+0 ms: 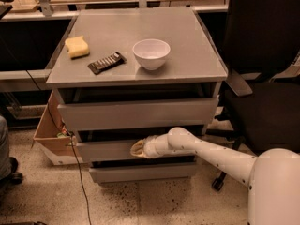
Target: Close middle drawer
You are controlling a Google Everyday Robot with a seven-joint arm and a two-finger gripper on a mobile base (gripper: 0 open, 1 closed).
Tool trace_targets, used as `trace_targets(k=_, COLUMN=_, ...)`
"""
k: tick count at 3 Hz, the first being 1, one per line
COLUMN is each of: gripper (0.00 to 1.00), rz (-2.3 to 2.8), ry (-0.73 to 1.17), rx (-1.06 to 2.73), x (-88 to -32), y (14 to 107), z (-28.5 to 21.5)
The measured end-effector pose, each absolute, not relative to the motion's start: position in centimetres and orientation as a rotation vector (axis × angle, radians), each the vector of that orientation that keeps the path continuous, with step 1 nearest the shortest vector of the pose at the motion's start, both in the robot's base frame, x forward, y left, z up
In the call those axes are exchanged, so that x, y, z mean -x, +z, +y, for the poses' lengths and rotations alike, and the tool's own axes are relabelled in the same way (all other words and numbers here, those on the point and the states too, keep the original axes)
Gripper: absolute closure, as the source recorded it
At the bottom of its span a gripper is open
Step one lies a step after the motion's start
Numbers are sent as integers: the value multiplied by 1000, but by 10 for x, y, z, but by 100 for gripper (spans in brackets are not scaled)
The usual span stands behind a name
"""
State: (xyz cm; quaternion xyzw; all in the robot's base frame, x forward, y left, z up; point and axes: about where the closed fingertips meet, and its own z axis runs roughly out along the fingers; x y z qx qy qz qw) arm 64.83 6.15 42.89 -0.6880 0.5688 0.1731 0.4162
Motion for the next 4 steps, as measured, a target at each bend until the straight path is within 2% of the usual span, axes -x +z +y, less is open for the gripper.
trace_targets(k=2, gripper=100, rz=1520, ry=428, rx=1740, x=-598, y=428, z=33)
trace_targets(k=4, gripper=100, rz=1774, ry=441, rx=1692, x=-531, y=439, z=-51)
